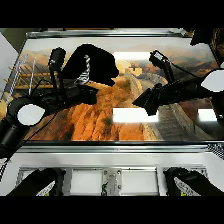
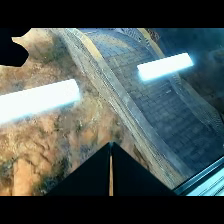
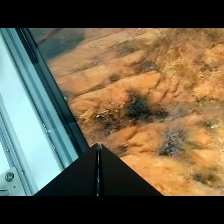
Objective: Fold the clothes and pants, and hang the long-sleeved shirts on hangers.
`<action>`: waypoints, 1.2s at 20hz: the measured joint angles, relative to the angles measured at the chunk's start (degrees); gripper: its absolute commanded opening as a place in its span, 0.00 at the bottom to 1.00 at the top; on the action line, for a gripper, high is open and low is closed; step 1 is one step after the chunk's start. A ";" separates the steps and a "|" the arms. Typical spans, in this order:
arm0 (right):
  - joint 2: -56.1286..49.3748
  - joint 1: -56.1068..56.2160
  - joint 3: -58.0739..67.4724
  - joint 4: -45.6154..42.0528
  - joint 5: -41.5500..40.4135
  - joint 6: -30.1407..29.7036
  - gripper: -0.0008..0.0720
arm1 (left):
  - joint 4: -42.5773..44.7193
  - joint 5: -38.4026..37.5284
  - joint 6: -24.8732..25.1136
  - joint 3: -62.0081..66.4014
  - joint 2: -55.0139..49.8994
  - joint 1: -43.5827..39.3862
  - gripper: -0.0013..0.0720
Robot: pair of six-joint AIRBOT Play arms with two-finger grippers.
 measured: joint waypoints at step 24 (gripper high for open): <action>-0.28 0.00 0.00 0.00 0.00 0.02 0.06 | 4.44 3.37 1.36 27.98 -40.81 18.56 0.89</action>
